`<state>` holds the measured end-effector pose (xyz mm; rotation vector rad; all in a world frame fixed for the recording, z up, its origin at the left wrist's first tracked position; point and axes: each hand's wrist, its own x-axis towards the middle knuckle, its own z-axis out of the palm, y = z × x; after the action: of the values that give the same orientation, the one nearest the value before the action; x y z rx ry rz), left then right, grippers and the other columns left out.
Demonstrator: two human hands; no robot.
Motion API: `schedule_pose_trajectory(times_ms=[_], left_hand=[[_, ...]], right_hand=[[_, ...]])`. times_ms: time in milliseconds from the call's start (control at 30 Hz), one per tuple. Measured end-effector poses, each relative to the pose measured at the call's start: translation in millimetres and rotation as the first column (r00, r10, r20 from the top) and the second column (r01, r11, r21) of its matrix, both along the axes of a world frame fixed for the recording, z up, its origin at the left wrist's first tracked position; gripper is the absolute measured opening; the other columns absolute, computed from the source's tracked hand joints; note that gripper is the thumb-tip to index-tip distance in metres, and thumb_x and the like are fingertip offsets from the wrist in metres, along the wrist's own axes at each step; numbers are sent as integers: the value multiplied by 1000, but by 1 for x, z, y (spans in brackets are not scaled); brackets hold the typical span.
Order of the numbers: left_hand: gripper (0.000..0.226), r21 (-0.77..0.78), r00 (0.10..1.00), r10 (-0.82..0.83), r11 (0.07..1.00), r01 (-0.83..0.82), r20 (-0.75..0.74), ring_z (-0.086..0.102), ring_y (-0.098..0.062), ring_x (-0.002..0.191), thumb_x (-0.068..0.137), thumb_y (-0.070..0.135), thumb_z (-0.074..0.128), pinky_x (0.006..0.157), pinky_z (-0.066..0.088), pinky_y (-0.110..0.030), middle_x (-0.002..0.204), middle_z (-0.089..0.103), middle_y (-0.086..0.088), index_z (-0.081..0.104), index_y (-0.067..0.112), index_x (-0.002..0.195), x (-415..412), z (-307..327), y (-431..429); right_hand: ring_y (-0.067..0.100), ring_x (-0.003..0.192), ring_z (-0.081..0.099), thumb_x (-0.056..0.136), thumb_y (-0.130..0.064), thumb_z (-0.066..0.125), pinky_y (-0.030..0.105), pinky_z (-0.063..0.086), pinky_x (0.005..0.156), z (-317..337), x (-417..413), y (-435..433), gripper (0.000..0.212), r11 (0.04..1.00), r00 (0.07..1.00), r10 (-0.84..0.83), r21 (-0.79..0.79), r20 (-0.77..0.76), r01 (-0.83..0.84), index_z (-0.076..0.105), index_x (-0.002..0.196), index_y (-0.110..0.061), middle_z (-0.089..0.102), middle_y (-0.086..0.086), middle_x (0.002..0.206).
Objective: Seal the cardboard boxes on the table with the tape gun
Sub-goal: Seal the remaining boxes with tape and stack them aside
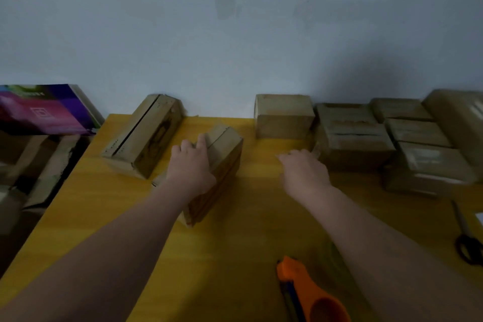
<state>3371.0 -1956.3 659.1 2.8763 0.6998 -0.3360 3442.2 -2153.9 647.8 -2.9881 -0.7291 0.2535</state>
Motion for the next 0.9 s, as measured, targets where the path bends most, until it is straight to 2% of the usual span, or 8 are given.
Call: schedule_pose_trajectory(times_ms=[167,233,300,367,567,667,767,900], left_hand=[[96,16,996,-84,996,84,-3,36,-35,120,81,32,68,101,37,-40,140,30,-11,6,15,152,-67,3,-26],[96,15,995,-99,995,100,-26,35,-36,123,82,31,68,102,37,-40,143,28,-10,5,14,152,-88,1,-33],[96,13,992,-116,993,117,-47,35,-36,124,81,29,69,103,37,-40,144,27,-9,6,14,152,-107,0,-40],[95,17,990,-132,991,133,-54,36,-35,123,80,29,70,103,38,-40,143,28,-8,9,14,152,-123,0,-47],[88,-11,978,-188,982,187,-87,36,-34,122,80,28,71,101,40,-42,137,32,-10,18,18,149,-158,-1,-62],[86,-36,977,-194,981,191,-93,36,-35,122,81,26,70,100,39,-44,135,33,-12,18,22,149,-170,-4,-64],[87,-25,967,-234,972,233,-104,36,-35,123,81,25,69,103,36,-45,137,33,-11,16,25,150,-178,-7,-65],[84,-12,948,-297,955,298,-114,29,-36,131,86,24,64,110,20,-57,145,26,-5,11,30,151,-185,-15,-64]], right_hand=[[23,98,59,94,-16,51,29,44,64,-11,-67,-33,23,998,993,-49,-53,-112,43,63,113,-23,60,2,110],[19,81,59,94,-17,52,27,43,56,-16,-91,-45,12,993,986,-63,-110,-154,46,63,90,-20,60,1,92],[16,63,50,94,-22,53,26,36,47,-20,-114,-58,28,990,975,-87,-125,-205,62,49,67,-20,49,0,72],[15,57,43,94,-35,55,26,33,46,-24,-136,-71,38,986,955,-119,-146,-272,81,41,62,-20,43,-1,67],[17,72,53,85,-54,63,24,35,49,-43,-187,-95,46,970,931,-161,-227,-327,88,41,66,-18,46,-2,71],[17,76,54,84,-44,67,24,36,50,-52,-201,-98,35,969,931,-207,-196,-300,152,47,79,-16,48,-3,74],[19,84,55,89,-29,62,28,44,63,-57,-208,-100,29,966,926,-244,-155,-287,207,51,115,-23,52,-1,89],[23,84,55,95,-18,50,30,41,66,-62,-210,-100,26,954,914,-295,-25,-279,300,51,120,-21,56,3,97]])
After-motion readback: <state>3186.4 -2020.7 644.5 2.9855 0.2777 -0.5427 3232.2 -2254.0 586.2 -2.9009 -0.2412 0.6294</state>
